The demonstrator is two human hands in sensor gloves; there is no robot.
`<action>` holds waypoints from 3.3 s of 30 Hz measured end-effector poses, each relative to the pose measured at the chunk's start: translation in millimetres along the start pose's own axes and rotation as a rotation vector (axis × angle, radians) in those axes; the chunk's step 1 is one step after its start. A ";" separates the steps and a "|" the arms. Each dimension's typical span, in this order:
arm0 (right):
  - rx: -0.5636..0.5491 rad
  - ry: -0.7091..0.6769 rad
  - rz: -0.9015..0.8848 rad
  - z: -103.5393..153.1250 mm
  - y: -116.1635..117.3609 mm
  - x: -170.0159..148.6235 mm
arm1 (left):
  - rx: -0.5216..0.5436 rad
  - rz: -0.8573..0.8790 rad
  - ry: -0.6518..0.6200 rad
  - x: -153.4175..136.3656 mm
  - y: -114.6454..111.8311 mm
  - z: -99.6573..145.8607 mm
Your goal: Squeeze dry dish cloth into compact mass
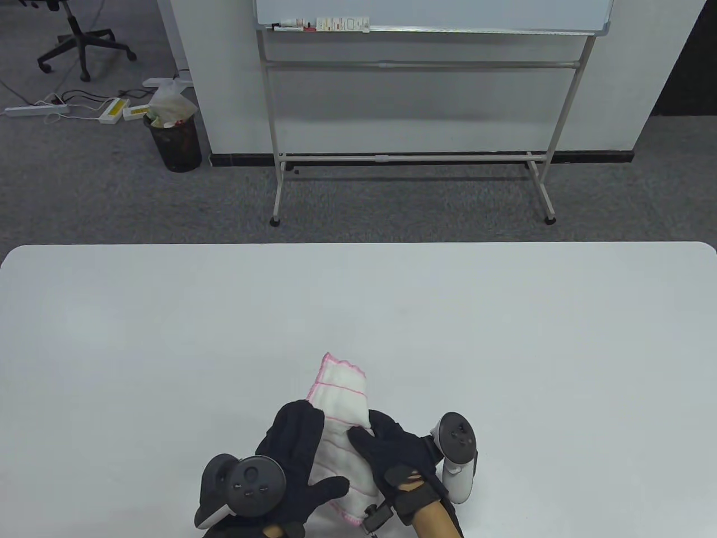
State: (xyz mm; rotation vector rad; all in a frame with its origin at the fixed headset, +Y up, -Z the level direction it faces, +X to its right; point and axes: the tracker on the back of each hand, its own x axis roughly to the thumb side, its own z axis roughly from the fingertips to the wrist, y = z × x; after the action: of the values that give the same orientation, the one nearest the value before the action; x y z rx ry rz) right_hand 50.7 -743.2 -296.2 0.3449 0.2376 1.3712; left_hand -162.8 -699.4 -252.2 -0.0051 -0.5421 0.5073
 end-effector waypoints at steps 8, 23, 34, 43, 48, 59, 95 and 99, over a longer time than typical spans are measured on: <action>0.208 -0.038 -0.086 -0.8 18.1 7.1 | 0.013 0.243 0.057 -28.9 -5.4 -4.0; 0.098 -0.342 0.905 13.3 37.7 44.2 | 0.010 0.393 0.159 -55.5 -0.9 1.3; 0.164 -0.095 0.655 2.4 24.3 22.6 | 0.008 0.570 0.028 -41.8 -3.8 -1.2; 0.000 -0.047 0.372 1.5 5.5 18.5 | 0.137 0.555 0.007 -36.6 5.2 6.4; -0.003 0.063 0.091 0.4 -10.1 1.8 | 0.139 0.347 -0.063 -24.5 13.2 9.8; 0.151 0.173 -0.215 1.4 4.8 -10.5 | 0.080 0.288 -0.123 -3.8 0.1 2.4; -0.172 -0.368 1.038 18.7 25.7 55.6 | 0.234 0.906 -0.045 -29.9 10.0 11.7; -0.240 -0.345 1.241 22.5 28.8 58.6 | 0.272 0.799 -0.048 -18.1 13.6 13.8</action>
State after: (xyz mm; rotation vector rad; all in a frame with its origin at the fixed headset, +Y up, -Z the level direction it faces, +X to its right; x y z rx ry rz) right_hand 43.5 -683.3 -262.5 0.5520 -0.5272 2.4792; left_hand -189.3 -697.6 -251.1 0.0524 -0.5019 1.3613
